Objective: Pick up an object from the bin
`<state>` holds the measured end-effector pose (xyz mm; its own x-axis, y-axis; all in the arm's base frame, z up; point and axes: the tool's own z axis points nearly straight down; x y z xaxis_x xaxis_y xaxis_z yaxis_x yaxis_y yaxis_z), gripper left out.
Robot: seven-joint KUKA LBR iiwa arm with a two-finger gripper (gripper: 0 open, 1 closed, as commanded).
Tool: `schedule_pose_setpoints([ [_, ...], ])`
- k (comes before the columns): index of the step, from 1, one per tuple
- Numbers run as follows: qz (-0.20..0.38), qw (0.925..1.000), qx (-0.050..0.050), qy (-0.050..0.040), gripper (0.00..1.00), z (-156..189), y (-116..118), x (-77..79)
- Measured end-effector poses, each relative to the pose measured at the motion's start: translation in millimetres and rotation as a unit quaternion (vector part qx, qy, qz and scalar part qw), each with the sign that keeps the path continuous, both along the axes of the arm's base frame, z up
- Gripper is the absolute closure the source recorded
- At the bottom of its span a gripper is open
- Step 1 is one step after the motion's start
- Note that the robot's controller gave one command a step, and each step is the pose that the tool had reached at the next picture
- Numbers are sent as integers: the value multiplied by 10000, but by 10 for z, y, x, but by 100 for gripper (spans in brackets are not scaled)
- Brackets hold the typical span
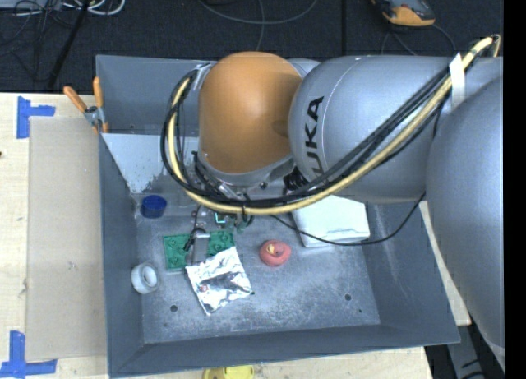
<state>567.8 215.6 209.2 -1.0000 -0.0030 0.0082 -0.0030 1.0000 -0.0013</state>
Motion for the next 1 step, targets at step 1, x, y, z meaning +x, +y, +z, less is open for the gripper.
schedule_pose_setpoints([
  [1, 394, 9992, -11, 5, 0, -752, -423, -64],
])
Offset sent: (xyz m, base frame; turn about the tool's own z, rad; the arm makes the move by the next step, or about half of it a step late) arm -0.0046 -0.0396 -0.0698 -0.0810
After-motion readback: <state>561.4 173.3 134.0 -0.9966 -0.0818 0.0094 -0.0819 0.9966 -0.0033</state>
